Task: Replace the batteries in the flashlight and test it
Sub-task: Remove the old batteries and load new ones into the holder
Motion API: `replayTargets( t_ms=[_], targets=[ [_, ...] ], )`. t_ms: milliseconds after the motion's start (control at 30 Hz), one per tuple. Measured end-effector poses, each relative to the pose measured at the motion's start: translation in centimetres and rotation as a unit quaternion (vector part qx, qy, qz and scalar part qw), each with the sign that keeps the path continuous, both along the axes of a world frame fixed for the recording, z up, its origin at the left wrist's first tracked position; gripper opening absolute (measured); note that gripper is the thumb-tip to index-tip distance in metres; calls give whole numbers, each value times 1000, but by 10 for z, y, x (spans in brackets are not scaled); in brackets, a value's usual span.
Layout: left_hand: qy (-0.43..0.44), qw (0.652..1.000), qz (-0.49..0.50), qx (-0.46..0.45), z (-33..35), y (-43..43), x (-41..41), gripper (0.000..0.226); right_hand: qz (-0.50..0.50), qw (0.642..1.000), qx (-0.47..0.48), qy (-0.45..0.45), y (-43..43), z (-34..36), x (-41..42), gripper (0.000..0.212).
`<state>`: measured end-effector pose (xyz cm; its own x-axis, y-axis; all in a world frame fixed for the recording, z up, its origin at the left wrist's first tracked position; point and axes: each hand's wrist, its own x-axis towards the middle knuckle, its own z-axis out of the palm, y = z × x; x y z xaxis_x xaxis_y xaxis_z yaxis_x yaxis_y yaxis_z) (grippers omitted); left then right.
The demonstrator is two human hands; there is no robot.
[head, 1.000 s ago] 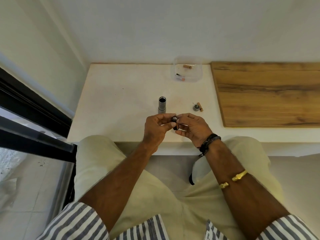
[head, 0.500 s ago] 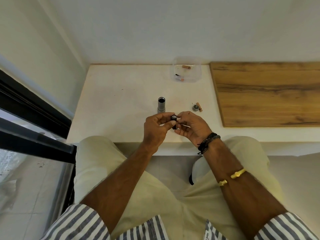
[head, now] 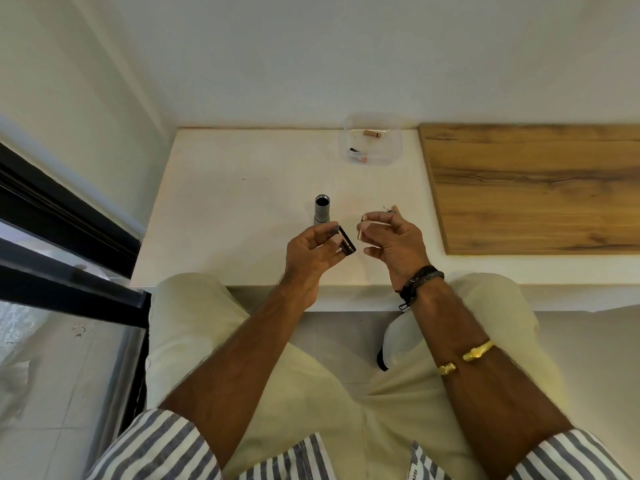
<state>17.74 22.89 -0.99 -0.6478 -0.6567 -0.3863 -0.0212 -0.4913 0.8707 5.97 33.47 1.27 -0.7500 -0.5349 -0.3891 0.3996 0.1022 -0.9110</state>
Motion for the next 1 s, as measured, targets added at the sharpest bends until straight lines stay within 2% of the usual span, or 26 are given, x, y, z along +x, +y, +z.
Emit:
replayTargets(
  t_ms=[100,233,367,467,767,1000],
  targets=[
    [25,990,9,135,-3,-4,1,30,-48,999,-21,6,3,-4,-13,29],
    [49,972,20,231,-6,-7,2,25,-152,988,-24,-2,9,-12,-40,17],
    [44,978,2,203,-5,-5,2,25,-239,971,3,5,9,-31,-61,17],
    [62,974,-16,218,-2,-5,1,29,-264,959,88,49,7,-47,-71,18],
    [85,977,-53,191,6,-2,1,31,-228,929,226,186,4,-58,-79,13],
    [94,978,-47,183,9,0,2,31,-160,912,277,259,2,-60,-73,12]
  ],
)
